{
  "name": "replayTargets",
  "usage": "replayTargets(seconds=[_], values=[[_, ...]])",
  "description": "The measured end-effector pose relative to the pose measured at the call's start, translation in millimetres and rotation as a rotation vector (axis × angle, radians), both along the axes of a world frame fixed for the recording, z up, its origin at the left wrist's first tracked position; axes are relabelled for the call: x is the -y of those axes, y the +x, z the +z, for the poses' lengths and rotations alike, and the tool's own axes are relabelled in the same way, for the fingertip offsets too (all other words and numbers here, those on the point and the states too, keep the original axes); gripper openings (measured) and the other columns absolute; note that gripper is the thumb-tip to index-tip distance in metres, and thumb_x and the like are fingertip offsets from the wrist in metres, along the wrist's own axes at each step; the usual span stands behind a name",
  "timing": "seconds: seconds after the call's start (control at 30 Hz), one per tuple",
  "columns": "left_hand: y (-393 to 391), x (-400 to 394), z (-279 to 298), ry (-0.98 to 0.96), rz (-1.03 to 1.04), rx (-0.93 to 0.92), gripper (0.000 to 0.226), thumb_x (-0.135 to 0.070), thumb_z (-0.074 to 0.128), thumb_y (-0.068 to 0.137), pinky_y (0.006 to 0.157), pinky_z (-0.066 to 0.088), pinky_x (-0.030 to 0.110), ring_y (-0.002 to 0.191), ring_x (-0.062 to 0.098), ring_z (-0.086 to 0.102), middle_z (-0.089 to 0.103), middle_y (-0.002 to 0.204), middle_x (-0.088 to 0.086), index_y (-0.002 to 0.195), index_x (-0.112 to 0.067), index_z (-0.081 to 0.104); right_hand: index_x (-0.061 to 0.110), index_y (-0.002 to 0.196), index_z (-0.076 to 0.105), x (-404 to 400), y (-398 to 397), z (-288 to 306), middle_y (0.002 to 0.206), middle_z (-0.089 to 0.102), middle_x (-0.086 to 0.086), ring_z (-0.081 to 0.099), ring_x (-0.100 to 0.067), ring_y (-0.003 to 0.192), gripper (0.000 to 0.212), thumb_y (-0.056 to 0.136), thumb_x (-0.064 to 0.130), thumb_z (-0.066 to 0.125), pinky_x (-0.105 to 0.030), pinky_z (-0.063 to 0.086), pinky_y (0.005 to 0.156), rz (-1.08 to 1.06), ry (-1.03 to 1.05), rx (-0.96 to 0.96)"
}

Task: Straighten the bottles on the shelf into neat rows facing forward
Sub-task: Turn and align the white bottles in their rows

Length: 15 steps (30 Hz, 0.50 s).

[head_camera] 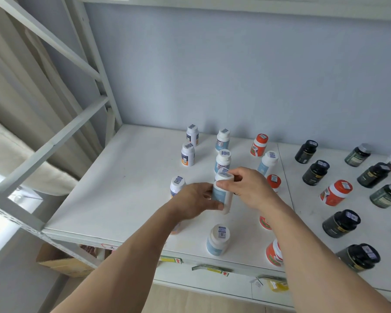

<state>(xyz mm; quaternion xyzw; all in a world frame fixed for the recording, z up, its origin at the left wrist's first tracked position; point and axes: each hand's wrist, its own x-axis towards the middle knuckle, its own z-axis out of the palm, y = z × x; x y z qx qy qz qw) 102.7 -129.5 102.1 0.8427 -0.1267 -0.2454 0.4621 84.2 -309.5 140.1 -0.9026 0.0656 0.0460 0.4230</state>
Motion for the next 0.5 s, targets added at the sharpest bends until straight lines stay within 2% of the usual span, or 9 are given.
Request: replayTargets(seconds=[0.07,0.27,0.4,0.5], values=[[-0.1,0.1,0.8,-0.005,-0.005,-0.004,0.040,-0.037,0.082,0.073,0.091,0.050,0.033,0.096,0.015,0.066,0.073,0.098,-0.005,0.108,-0.022,0.068,0.022,0.108,0.069,0.4,0.0,-0.2,0.094,0.068,0.007,0.060,-0.012,0.084,0.036,0.082,0.046,0.072,-0.023,0.041,0.065,0.012,-0.015,-0.009],[0.4,1.0,2.4,0.053,-0.016,0.049,0.044,-0.041,0.080,0.073,0.093,0.050,0.033,0.099,0.015,0.063,0.070,0.105,-0.004,0.111,-0.023,0.067,0.023,0.118,0.067,0.4,-1.4,-0.2,0.101,0.067,0.009,0.058,-0.005,0.084,0.039,0.086,0.045,0.069,-0.018,0.037,0.060,0.013,-0.025,-0.020],[1.7,-2.2,5.3,0.189,-0.077,0.123,0.057,-0.040,0.078,0.077,0.095,0.042,0.022,0.112,0.011,0.056,0.062,0.121,-0.008,0.128,-0.025,0.058,0.022,0.126,0.062,-0.5,-6.6,-8.6,0.118,0.067,0.007,0.061,-0.013,0.102,0.044,0.087,0.042,0.069,-0.020,0.042,0.071,0.017,-0.041,-0.060],[2.6,-7.7,6.2,0.276,-0.102,0.175,0.067,-0.035,0.075,0.082,0.094,0.038,0.018,0.118,0.012,0.054,0.058,0.130,-0.007,0.141,-0.021,0.046,0.026,0.119,0.062,-3.5,-15.4,-23.1,0.112,0.067,0.011,0.062,-0.008,0.098,0.040,0.084,0.040,0.074,-0.019,0.044,0.069,0.034,0.010,-0.117]])
